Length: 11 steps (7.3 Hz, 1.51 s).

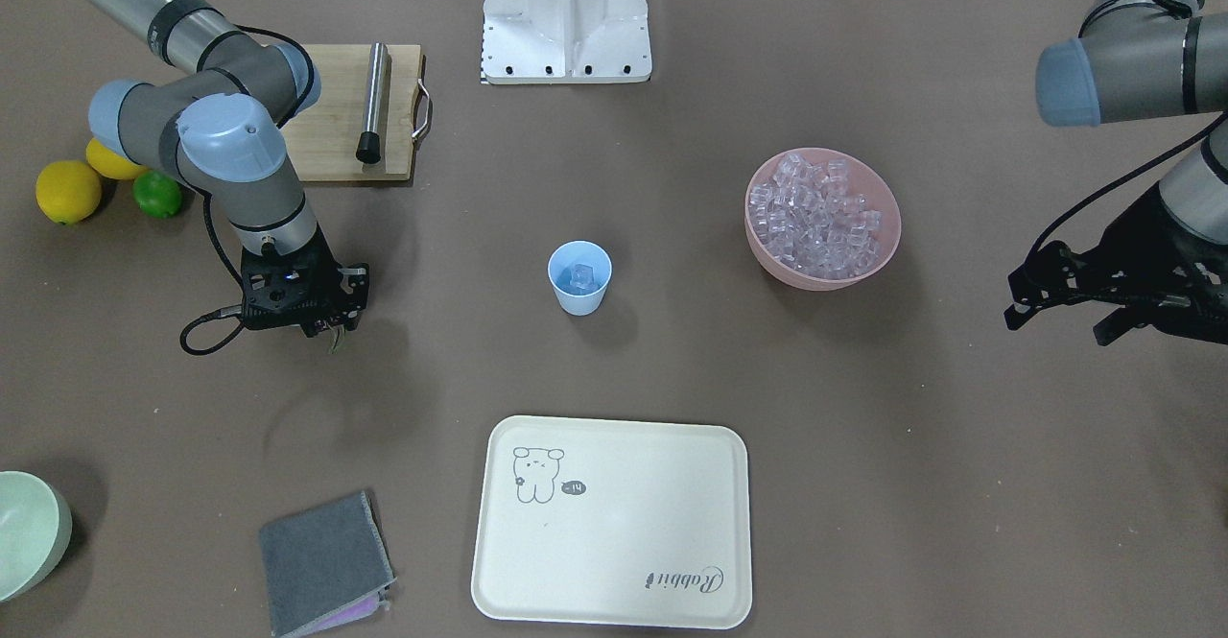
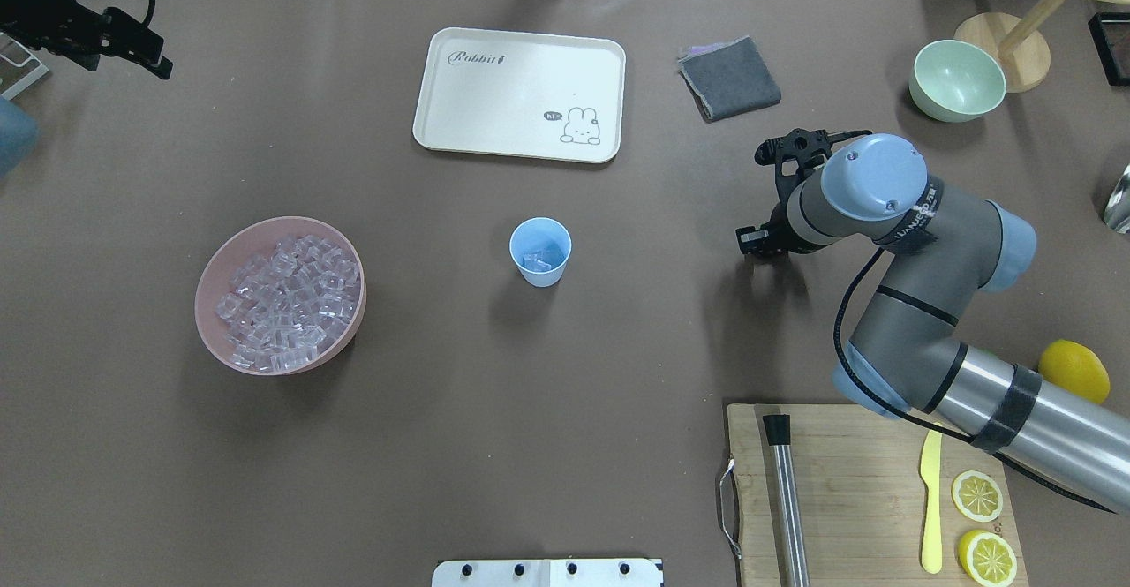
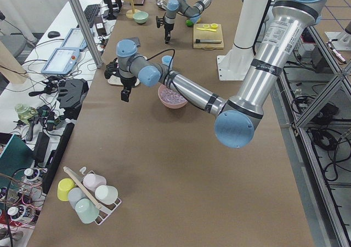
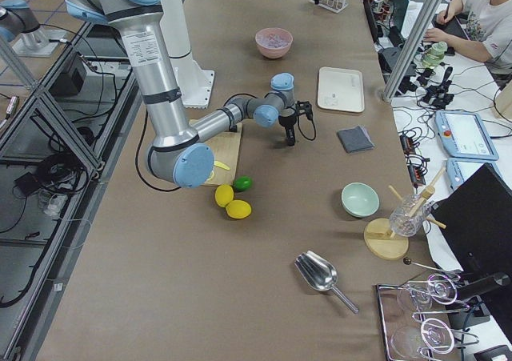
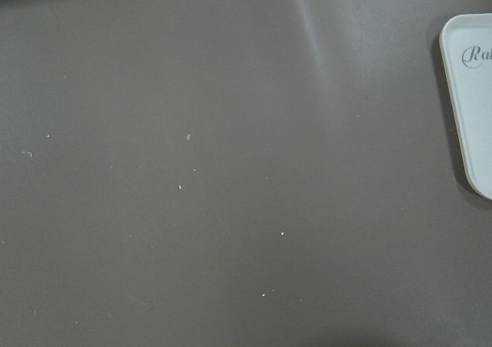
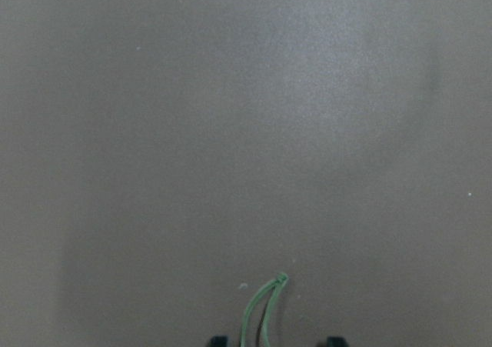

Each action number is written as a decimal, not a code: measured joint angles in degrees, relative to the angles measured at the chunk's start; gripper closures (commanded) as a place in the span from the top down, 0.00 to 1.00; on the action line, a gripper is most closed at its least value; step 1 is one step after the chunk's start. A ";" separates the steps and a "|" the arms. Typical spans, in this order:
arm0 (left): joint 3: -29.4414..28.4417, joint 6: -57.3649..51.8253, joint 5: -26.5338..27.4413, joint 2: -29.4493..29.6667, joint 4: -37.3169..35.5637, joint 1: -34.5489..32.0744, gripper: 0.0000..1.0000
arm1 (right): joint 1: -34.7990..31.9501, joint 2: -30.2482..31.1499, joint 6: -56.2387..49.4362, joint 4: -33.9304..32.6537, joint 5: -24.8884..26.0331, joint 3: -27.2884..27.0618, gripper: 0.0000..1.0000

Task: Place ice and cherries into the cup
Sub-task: 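Lower the right gripper and grasp the cherries by their stems, then lift the cherries with the right gripper and carry them over the cup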

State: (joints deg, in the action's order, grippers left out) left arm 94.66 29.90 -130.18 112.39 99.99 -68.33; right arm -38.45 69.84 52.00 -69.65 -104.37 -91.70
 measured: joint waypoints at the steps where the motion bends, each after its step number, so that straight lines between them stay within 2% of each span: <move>1: 0.04 0.04 -0.04 0.01 0.02 0.07 0.98 | 0.07 -0.03 0.01 -0.08 0.03 -0.05 0.22; 4: 0.04 0.15 -0.07 0.02 0.03 0.12 0.98 | -1.45 -0.36 -0.07 -0.82 -1.28 -1.15 0.13; 5: 0.01 0.15 -0.07 0.01 0.03 0.12 0.98 | -2.43 -0.51 -0.06 -1.62 -2.71 -2.43 0.08; 6: 0.01 0.16 -0.07 -0.03 0.06 0.15 0.98 | -3.18 -1.27 -0.04 -4.06 -3.70 -4.19 0.08; 9: -0.18 0.14 -0.02 -0.06 0.14 0.26 0.98 | -3.71 -9.97 2.73 -13.57 -5.34 -6.79 0.06; 11: -0.31 0.10 0.01 0.03 0.18 0.32 0.98 | -2.96 -16.46 8.03 -16.87 -5.71 -6.75 0.03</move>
State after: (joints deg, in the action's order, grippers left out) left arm 94.34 30.00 -130.17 112.43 100.17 -68.00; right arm -41.40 53.38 60.02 -86.53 -110.08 -98.44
